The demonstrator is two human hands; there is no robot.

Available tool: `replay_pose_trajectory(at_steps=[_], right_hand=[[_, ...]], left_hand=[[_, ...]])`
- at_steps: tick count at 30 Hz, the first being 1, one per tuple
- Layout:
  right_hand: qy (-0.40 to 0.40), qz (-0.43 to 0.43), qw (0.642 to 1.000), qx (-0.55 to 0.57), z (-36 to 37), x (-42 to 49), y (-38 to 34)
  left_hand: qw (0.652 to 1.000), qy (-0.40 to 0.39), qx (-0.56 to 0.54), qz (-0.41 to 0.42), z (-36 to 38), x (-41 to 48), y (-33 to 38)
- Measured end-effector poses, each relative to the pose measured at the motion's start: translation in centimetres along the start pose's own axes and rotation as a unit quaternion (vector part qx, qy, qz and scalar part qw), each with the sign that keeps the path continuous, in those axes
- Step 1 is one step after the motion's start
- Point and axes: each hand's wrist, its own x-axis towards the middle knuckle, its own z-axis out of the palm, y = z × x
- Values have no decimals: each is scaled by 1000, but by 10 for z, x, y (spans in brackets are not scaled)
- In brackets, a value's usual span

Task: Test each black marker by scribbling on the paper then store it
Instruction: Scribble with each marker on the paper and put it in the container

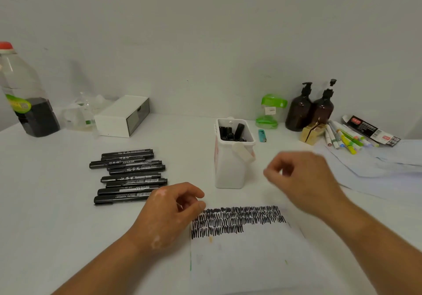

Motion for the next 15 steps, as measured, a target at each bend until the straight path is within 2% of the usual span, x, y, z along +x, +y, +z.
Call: replay_pose_trajectory(at_steps=[4,10,15], right_hand=[[-74,42,996,29,31,-37,22],[-70,41,994,73,49,-55,25],[-52,4,996,78,48,-63,26]], left_hand=[[1000,5,15,1,2,-1,0],[997,14,75,10,-3,-3,2],[979,31,202,13,-38,2,-2]])
